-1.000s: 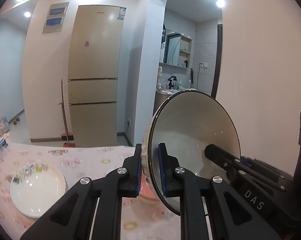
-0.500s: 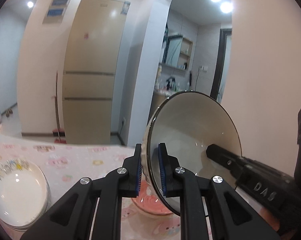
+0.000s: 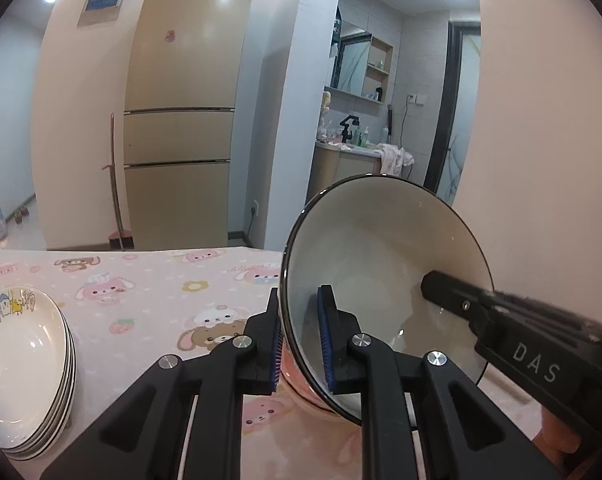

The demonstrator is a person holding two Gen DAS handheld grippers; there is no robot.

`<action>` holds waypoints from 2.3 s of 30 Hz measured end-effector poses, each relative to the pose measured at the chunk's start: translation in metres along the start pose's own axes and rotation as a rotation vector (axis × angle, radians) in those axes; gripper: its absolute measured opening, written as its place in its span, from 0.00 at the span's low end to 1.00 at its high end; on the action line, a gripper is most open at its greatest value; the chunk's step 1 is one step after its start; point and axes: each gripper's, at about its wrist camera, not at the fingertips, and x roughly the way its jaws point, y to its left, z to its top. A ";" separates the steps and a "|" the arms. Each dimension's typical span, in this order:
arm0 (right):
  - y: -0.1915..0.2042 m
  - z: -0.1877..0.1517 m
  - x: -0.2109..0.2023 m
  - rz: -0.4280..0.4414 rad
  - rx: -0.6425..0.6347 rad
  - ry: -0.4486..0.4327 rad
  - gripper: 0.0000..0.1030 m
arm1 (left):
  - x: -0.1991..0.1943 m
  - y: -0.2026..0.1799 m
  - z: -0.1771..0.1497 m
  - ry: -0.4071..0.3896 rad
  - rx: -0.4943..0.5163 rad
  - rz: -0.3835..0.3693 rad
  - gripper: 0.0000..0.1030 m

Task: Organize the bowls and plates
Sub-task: 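Lift the white bowl with both grippers and carry it toward the pink bowls, then lower the white bowl into the nested pink bowls and release both grippers, then grip the nested bowl stack rim with both grippers and lift it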

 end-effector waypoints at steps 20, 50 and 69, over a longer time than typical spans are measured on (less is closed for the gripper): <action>0.000 -0.008 0.026 -0.077 -0.010 0.052 0.09 | 0.030 -0.004 -0.023 0.113 0.029 0.086 0.18; -0.015 -0.007 0.024 -0.120 0.006 0.009 0.49 | 0.013 0.015 -0.017 0.045 -0.087 0.025 0.86; -0.067 -0.001 0.046 0.079 0.252 0.151 0.55 | 0.017 0.052 -0.012 0.084 -0.278 -0.011 1.00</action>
